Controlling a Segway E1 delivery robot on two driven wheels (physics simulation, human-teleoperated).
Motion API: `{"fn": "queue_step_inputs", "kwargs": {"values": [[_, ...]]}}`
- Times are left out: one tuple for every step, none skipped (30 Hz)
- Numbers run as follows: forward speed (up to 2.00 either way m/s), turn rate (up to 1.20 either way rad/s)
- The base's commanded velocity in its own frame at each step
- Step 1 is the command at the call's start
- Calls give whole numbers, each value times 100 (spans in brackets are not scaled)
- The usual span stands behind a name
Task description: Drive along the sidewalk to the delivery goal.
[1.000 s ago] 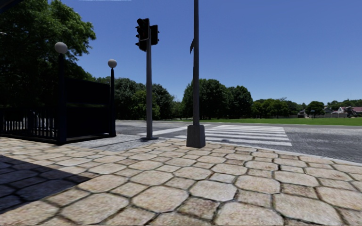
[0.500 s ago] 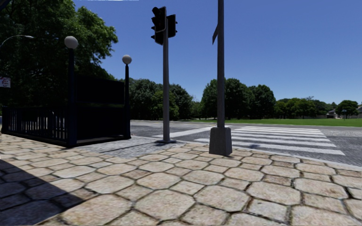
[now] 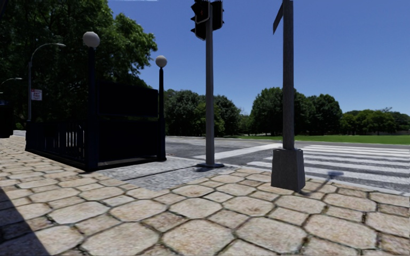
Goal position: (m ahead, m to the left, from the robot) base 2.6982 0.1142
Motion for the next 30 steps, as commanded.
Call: {"fn": "queue_step_inputs", "kwargs": {"values": [[130,35],[130,35],[130,35],[130,35],[130,35],[130,35],[130,35],[130,35],[130,35],[130,35],[130,35],[130,33],[130,27],[130,27],[130,23],[130,22],[130,21],[130,21],[130,16],[130,14],[130,14],[130,23],[128,32],[128,32],[126,36],[125,37],[124,37],[122,37],[122,37],[117,37]]}}
